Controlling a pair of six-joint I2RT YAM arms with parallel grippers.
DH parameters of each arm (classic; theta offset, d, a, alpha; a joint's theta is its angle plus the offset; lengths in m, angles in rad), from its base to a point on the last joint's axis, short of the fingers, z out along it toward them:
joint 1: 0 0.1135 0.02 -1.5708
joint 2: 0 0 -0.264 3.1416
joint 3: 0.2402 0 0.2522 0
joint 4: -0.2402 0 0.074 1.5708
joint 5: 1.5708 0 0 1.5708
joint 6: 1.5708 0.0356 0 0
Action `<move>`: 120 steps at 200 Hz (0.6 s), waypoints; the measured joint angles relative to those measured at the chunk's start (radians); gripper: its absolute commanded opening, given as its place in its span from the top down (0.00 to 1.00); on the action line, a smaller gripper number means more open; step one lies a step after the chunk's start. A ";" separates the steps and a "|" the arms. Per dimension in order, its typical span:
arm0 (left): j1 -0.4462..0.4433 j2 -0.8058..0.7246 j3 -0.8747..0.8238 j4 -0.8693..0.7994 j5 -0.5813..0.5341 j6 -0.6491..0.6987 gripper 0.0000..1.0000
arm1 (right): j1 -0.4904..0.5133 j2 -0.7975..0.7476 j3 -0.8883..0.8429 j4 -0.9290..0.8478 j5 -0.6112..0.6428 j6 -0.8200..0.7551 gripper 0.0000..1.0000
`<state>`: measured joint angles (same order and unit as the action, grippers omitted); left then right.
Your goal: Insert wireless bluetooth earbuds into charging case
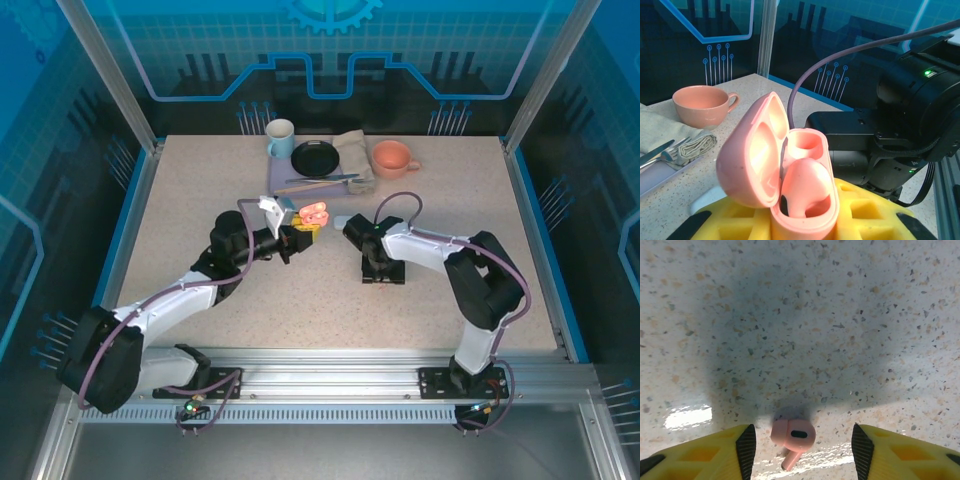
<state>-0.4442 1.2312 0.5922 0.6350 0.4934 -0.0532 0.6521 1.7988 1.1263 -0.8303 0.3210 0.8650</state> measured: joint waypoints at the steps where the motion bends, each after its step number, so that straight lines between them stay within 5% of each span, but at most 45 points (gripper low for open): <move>1: 0.000 0.000 0.000 0.000 0.000 0.000 1.00 | 0.000 0.002 0.000 0.000 0.001 0.000 0.45; 120: 0.006 -0.001 -0.002 0.000 0.000 0.000 1.00 | -0.001 0.021 -0.008 0.027 -0.007 0.034 0.57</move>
<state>-0.4381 1.2301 0.5907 0.6350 0.4934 -0.0536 0.6510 1.8198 1.1183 -0.8032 0.3138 0.8986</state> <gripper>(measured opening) 0.243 0.429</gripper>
